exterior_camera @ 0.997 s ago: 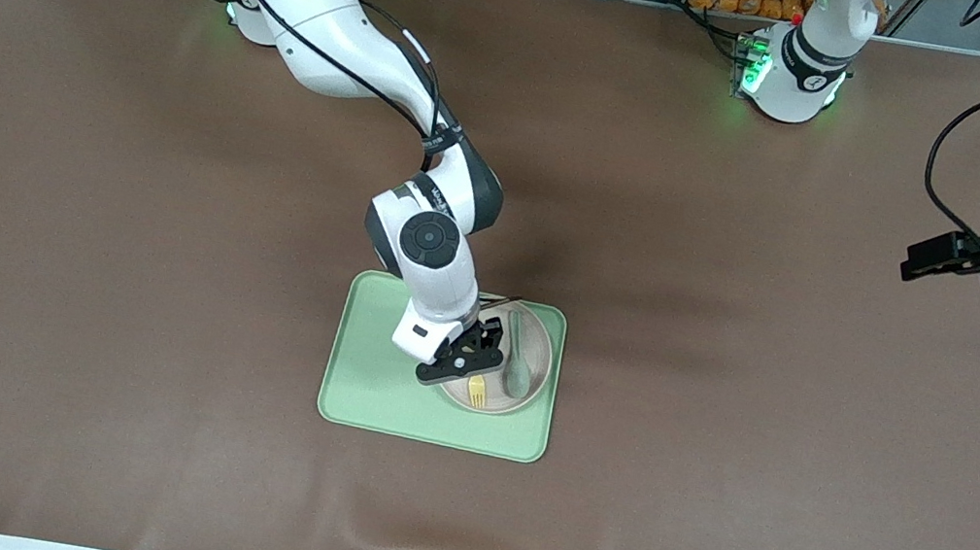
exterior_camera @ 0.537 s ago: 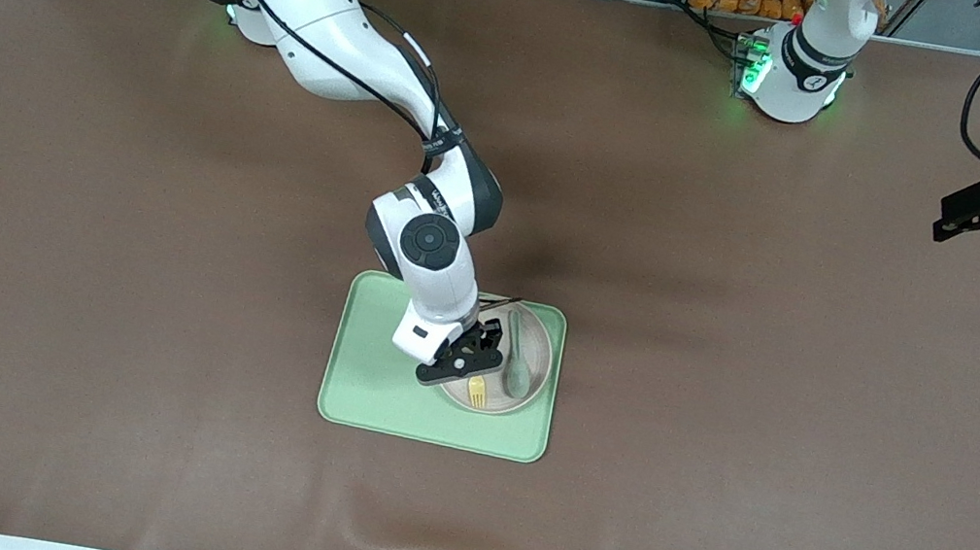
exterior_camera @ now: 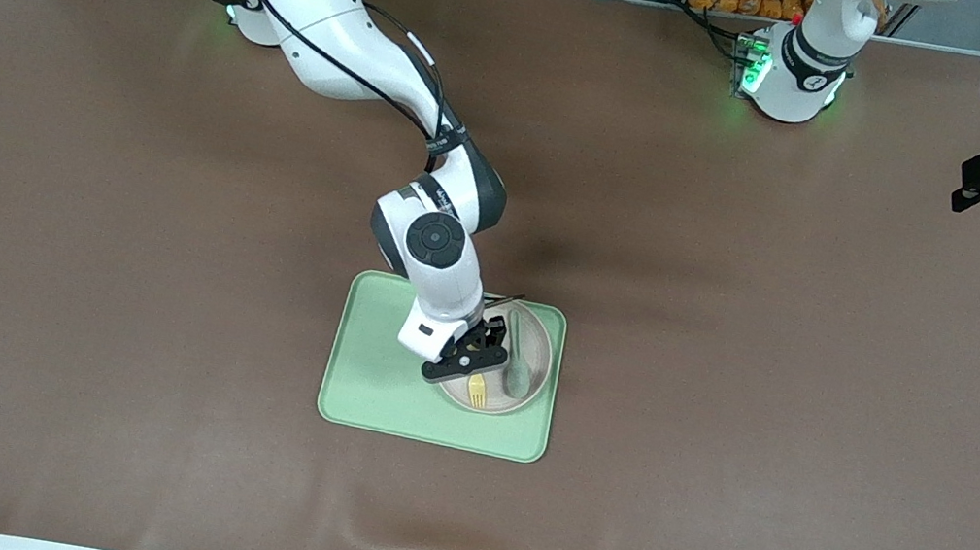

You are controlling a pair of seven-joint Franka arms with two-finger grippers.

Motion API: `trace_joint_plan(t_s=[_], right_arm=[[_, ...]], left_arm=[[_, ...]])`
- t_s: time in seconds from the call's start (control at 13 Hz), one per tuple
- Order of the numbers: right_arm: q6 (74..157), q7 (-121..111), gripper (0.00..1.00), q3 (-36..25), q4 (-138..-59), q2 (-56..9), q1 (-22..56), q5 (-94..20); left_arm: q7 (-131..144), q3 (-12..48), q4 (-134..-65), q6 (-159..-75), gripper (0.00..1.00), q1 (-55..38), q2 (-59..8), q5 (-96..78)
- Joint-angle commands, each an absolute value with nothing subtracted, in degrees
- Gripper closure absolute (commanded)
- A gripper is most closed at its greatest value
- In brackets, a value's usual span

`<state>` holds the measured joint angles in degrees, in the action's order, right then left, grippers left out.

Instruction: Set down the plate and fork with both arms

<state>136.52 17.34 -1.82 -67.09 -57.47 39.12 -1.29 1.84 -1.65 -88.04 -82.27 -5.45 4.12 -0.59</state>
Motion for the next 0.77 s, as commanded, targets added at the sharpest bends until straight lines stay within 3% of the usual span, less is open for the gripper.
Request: trace_joint_plan(t_s=[0.0, 0.23, 0.38, 0.54, 0.61, 0.69], right_arm=[[136.23, 18.55, 0.41, -2.28, -65.48, -58.88, 39.99, -0.26], [136.14, 18.54, 0.55, -2.29, -65.48, -59.06, 40.43, 0.96], [136.05, 18.54, 0.59, -2.29, -65.57, -59.06, 40.52, 1.76], [136.05, 18.54, 0.70, -2.29, -65.57, -59.41, 40.52, 1.76], [135.97, 18.54, 0.83, -2.29, -65.48, -59.41, 40.43, 1.76], [135.97, 18.63, 0.88, -2.29, -65.48, -59.33, 40.43, 1.67]], left_arm=[[1.76, -0.80, -86.41, -81.21, 0.00, -5.63, 4.13, 0.09], [1.76, -0.27, -82.80, -79.64, 0.00, -4.32, 2.12, 0.00], [1.76, 3.67, -82.44, -79.37, 0.00, -1.07, 1.58, -0.09], [3.85, 3.87, -82.53, -79.45, 0.00, -1.75, 1.58, 0.17], [4.56, 3.95, -82.88, -79.37, 0.00, -1.67, 1.50, 0.35], [3.87, 3.96, -83.23, -79.37, 0.00, -1.23, 1.06, 0.09]])
